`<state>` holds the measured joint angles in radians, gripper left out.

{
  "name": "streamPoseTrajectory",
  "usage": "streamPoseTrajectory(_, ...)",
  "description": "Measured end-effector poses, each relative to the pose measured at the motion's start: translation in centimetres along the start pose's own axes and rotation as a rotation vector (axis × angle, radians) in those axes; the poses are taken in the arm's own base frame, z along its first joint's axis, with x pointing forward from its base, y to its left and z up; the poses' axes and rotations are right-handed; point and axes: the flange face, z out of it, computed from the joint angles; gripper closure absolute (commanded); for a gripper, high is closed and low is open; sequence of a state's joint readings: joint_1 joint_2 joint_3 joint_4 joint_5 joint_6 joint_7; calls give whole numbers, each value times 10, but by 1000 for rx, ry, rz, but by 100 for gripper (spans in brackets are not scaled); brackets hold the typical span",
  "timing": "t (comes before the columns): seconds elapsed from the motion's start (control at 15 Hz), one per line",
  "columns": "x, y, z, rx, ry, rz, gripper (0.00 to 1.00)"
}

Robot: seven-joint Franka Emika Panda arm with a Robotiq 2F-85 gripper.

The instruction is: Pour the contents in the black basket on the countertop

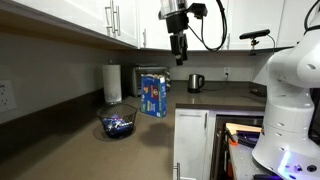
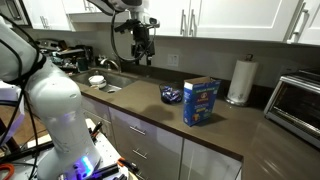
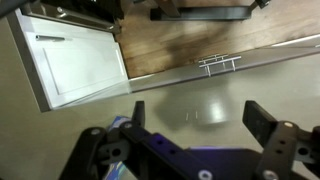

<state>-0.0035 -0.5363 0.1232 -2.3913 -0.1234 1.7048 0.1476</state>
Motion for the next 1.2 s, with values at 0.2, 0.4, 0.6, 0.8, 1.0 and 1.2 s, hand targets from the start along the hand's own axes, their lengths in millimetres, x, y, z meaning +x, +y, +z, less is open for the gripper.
streamPoseTrajectory(0.2, 25, -1, 5, 27, 96, 2, 0)
streamPoseTrajectory(0.4, 54, 1, 17, 57, 181, 10, 0)
streamPoseTrajectory(0.6, 84, 5, 34, 96, 255, 30, 0)
streamPoseTrajectory(0.8, 112, 6, 57, 130, 319, 50, 0)
streamPoseTrajectory(1.0, 137, 1, 79, 177, 363, 82, 0)
streamPoseTrajectory(1.2, 159, -3, 100, 233, 381, 131, 0)
